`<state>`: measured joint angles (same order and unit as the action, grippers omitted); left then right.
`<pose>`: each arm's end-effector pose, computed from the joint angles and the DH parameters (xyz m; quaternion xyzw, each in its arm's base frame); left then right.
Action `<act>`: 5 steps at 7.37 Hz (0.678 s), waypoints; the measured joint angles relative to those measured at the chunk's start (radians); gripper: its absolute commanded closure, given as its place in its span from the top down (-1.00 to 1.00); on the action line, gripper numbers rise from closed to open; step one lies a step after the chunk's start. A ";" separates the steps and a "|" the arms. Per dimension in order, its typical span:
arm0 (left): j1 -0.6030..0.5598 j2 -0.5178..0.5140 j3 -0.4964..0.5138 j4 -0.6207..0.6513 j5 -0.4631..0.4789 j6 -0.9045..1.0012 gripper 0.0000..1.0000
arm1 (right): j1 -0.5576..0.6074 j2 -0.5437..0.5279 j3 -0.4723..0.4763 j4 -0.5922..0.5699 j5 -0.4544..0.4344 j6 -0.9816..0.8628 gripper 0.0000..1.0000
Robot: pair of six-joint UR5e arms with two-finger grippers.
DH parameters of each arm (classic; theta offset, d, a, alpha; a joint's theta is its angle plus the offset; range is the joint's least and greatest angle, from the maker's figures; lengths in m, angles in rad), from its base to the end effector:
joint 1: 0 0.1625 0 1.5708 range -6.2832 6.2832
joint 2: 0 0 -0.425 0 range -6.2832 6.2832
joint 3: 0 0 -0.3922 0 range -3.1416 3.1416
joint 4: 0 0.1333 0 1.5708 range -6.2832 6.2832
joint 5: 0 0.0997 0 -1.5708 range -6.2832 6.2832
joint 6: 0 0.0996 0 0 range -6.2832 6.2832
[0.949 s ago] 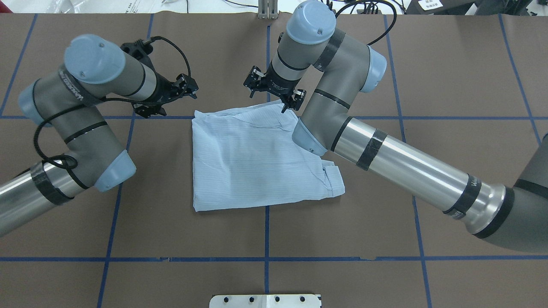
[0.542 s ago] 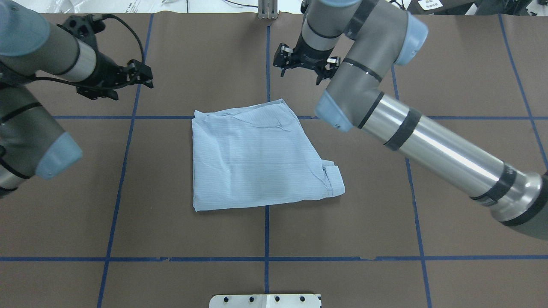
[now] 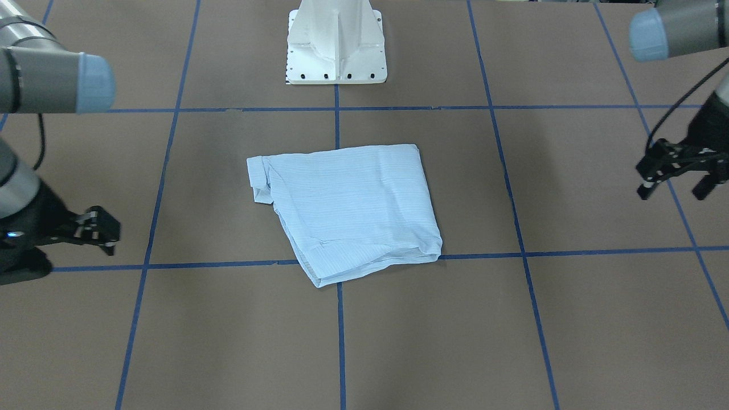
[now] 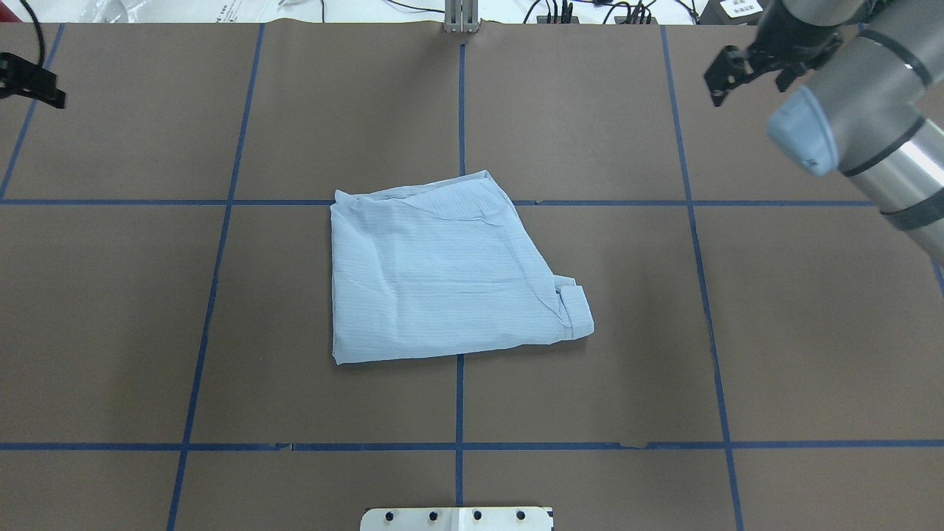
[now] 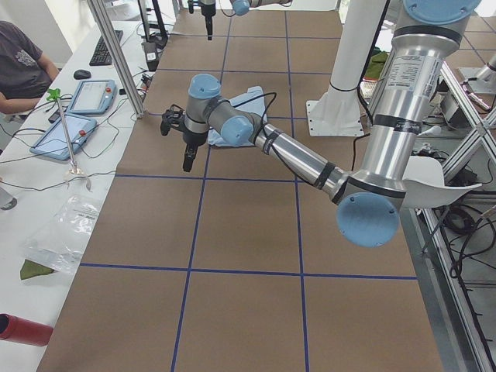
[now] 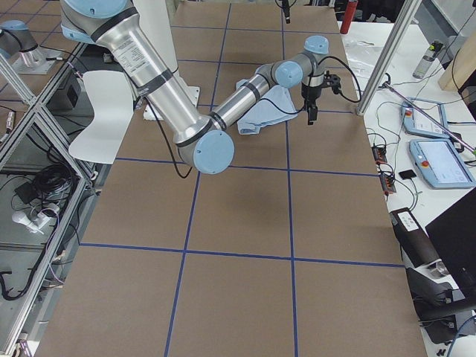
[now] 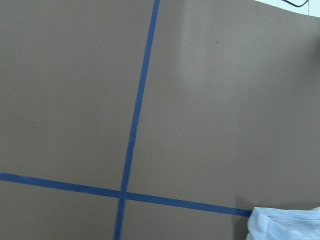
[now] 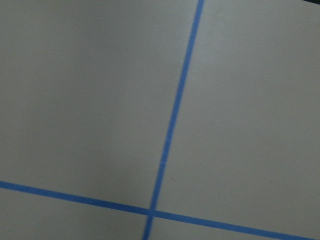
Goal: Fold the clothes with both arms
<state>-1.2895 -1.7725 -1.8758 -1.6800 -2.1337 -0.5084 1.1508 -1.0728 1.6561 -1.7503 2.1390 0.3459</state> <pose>0.0779 -0.5584 0.3997 0.1670 0.3563 -0.0201 0.9191 -0.1943 -0.6306 0.3579 0.0759 -0.3266 -0.0910 0.9377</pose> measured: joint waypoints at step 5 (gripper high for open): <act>-0.325 0.103 0.226 0.036 -0.148 0.656 1.00 | 0.320 -0.339 0.007 -0.011 0.162 -0.452 1.00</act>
<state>-1.6148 -1.6691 -1.6500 -1.6439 -2.2815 0.1473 1.4712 -1.4118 1.6627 -1.7613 2.3010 -0.1065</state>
